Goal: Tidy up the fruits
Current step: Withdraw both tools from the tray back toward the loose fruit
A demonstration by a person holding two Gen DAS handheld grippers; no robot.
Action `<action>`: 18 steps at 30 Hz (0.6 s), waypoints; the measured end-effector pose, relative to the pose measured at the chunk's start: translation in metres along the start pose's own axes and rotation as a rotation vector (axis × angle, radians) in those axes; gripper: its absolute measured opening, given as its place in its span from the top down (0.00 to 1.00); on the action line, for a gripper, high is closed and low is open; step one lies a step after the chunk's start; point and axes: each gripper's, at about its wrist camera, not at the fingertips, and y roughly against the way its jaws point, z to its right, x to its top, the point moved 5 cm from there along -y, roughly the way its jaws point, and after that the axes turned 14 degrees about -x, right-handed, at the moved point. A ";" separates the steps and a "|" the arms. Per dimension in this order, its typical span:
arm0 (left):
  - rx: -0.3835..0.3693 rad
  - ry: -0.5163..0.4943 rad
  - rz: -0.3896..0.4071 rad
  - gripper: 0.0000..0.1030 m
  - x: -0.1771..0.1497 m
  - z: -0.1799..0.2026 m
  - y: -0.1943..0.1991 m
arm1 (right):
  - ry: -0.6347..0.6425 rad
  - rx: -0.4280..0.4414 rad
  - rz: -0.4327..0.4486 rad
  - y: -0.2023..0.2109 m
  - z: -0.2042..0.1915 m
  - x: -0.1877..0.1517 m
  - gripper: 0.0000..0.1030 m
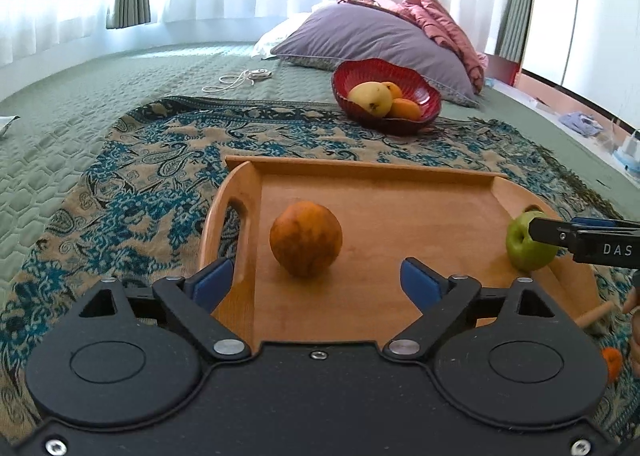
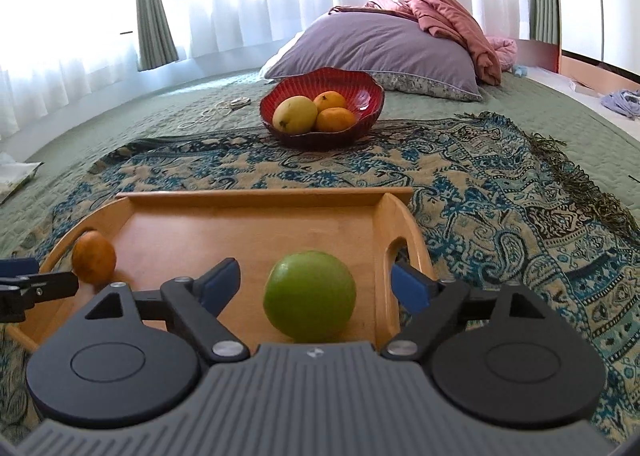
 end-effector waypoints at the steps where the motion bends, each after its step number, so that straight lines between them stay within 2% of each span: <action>1: -0.006 0.002 0.004 0.11 -0.003 0.001 0.004 | 0.002 0.003 0.003 0.003 0.001 -0.002 0.10; 9: -0.034 -0.007 0.024 0.10 -0.025 0.012 0.032 | 0.040 0.010 0.019 0.020 0.008 -0.013 0.09; 18: -0.055 -0.038 0.035 0.09 -0.050 0.030 0.055 | 0.063 0.060 0.057 0.051 0.009 -0.027 0.08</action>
